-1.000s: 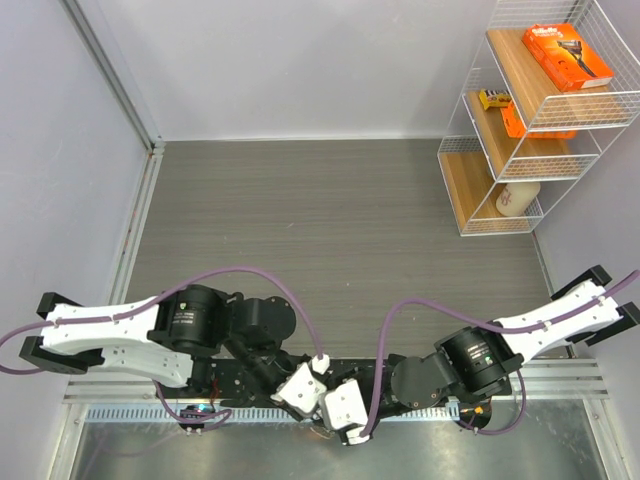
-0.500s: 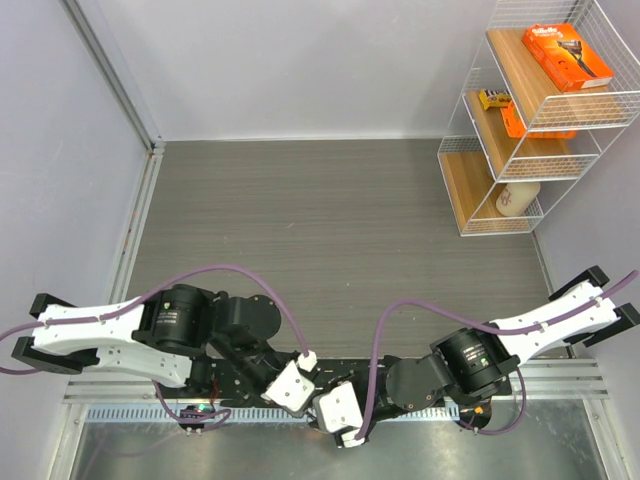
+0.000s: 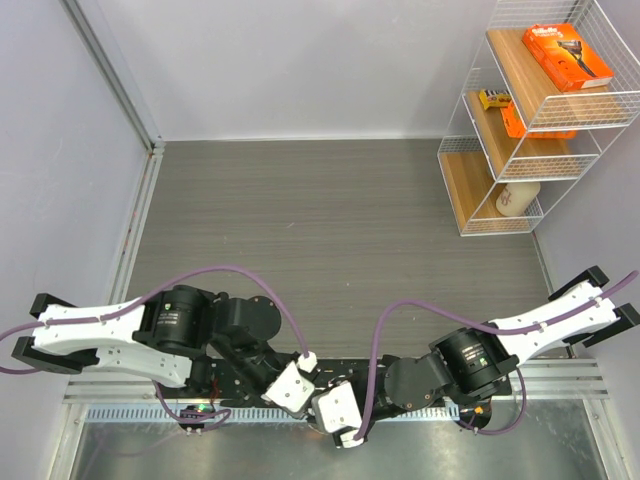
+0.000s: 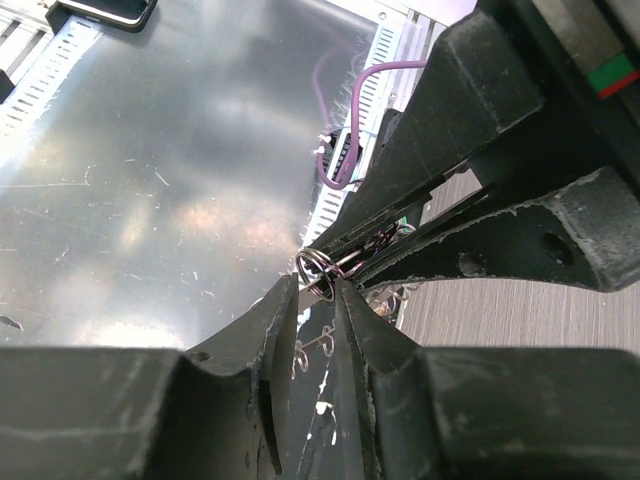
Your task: Put the keys on the keyring
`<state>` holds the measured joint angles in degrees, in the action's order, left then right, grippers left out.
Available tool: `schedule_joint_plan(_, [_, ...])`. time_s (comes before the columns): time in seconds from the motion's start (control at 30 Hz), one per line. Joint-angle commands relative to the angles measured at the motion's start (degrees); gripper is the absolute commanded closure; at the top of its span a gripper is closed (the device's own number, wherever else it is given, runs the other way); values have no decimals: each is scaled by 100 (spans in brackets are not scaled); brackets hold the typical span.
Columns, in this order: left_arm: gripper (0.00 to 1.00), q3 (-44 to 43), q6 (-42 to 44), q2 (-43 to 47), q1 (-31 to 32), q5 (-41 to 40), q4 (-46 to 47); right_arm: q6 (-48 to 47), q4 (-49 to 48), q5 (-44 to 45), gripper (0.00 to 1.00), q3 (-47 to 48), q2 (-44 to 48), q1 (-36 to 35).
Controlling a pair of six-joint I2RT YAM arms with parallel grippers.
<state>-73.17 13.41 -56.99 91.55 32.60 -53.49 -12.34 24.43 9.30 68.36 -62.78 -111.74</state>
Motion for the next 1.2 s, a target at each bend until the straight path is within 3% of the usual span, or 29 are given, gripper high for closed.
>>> schedule_joint_plan(0.0, [100,-22,-49,153,-23,-175,559,-67,-289,-350,74,283,-59,-32])
schedule_joint_plan(0.53, [100,101,-110,540,-23,-298,902,-93,-43,-667,82,415,-225,-40])
schedule_joint_plan(1.03, [100,171,-198,531,-23,-192,1052,3,-26,-113,74,319,143,-40])
schedule_joint_plan(1.17, [100,171,-339,584,-32,-385,1122,-14,18,98,66,292,345,-40])
